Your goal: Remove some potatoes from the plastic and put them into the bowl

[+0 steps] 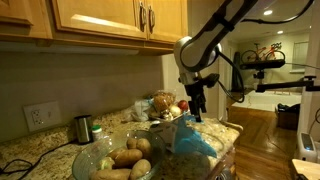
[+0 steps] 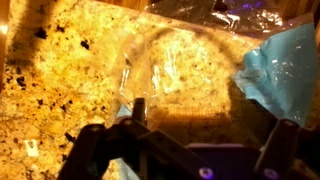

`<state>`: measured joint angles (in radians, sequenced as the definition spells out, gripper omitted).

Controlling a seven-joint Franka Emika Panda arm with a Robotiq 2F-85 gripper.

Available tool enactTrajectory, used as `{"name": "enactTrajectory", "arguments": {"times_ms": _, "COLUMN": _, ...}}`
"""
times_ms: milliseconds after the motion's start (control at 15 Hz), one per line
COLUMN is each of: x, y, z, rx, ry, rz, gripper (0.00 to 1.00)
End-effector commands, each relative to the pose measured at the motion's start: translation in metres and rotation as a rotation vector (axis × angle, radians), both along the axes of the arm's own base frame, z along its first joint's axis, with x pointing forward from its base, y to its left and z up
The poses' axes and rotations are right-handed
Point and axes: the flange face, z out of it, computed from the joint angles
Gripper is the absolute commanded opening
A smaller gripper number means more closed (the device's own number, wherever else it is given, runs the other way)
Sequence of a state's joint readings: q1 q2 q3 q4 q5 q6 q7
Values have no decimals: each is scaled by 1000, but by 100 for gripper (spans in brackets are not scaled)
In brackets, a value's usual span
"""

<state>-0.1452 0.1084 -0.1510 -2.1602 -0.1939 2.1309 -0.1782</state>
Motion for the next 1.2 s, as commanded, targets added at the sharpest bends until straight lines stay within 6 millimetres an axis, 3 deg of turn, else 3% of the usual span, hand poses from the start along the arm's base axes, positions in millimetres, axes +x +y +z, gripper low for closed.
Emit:
{"name": "enactTrajectory", "arguments": {"times_ms": 0, "x": 6, "y": 3, "z": -16, "rx": 15, "ry": 2, "rz": 13, "gripper": 100}}
{"name": "enactTrajectory", "arguments": {"times_ms": 533, "x": 19, "y": 11, "z": -42, "rx": 8, "ry": -104, "rz": 137, "gripper": 100}}
{"name": "enactTrajectory", "arguments": {"times_ms": 1133, "x": 39, "y": 42, "z": -86, "rx": 41, "ry": -150, "rz": 197, "gripper": 100}}
